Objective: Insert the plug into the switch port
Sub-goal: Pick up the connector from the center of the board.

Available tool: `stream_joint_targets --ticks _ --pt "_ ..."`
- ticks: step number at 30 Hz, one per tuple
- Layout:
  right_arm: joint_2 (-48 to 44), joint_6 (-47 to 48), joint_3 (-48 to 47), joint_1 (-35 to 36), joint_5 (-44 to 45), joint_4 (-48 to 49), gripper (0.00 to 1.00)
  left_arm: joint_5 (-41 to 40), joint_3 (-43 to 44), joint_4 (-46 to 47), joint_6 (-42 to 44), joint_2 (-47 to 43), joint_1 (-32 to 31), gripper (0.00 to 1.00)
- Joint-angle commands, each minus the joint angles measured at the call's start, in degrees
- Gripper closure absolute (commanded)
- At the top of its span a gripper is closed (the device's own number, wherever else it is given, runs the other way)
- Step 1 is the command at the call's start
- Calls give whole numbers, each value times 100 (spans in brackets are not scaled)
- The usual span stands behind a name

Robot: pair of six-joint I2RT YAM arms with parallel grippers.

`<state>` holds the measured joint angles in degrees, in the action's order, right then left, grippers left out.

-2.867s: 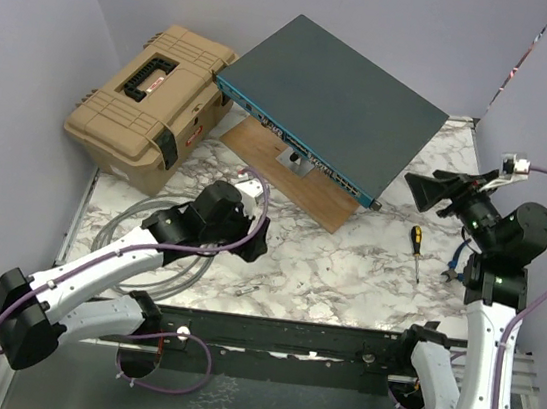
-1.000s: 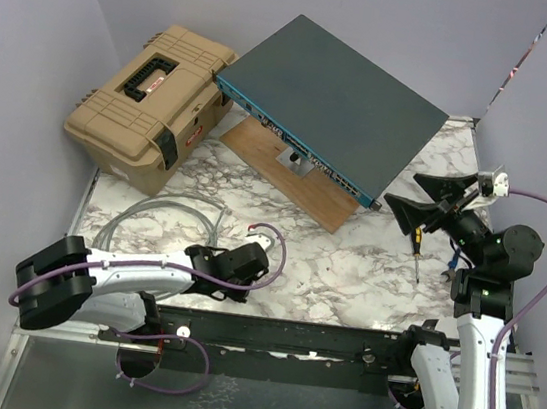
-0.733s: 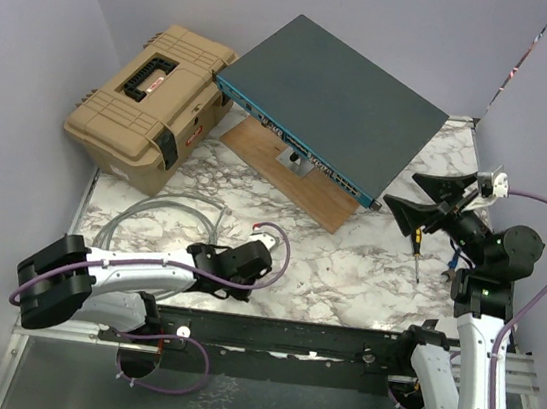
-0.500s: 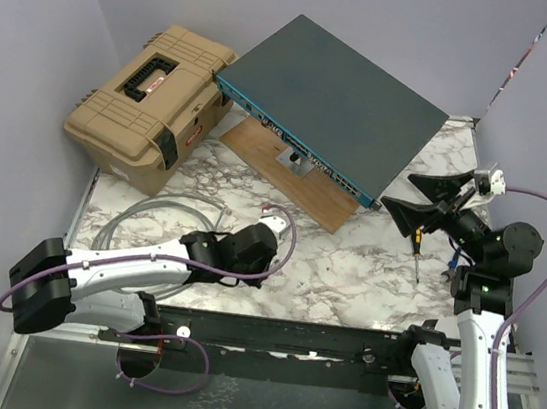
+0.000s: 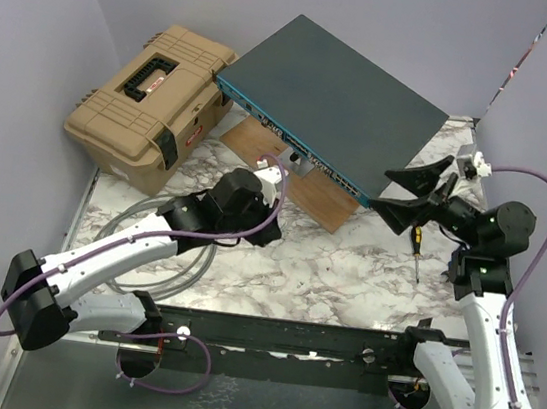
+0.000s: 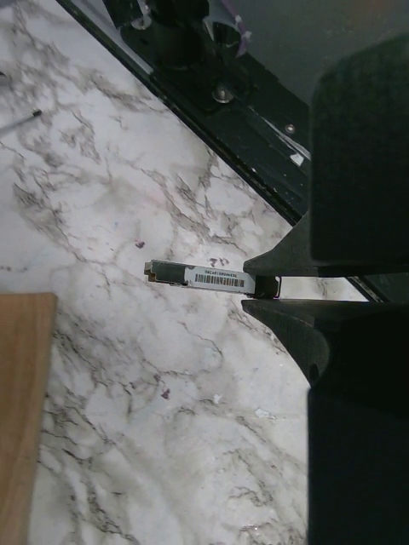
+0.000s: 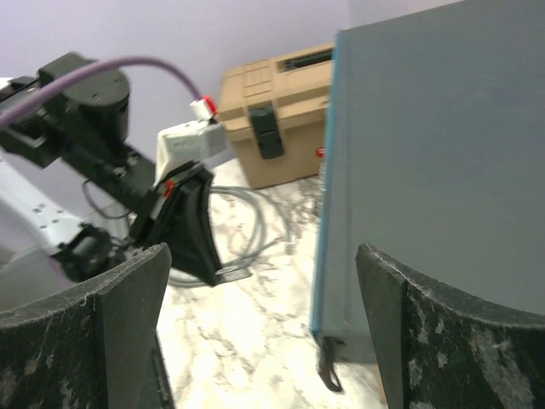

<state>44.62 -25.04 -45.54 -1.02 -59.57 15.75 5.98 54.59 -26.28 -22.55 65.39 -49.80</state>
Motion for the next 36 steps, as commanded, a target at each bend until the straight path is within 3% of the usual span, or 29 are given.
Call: stream_joint_targets --ticks 1,8,11,15,26,36 --pt "277 37 -209 720 110 155 8 775 451 -44 361 -192 255 100" --pt "990 -24 -234 2020 682 663 11 1171 826 310 283 -311 454 100" --pt "1291 -277 -177 2272 919 1165 15 1260 819 627 223 -465 475 100" --pt "1662 -883 7 2388 997 2031 17 1292 697 1003 125 -644 514 100" --pt "2290 -1304 -110 2698 872 2645 21 1618 410 2000 -264 -781 547 100" --pt "2556 -1912 -60 2743 592 3369 39 1869 271 2603 -570 -721 550 100"
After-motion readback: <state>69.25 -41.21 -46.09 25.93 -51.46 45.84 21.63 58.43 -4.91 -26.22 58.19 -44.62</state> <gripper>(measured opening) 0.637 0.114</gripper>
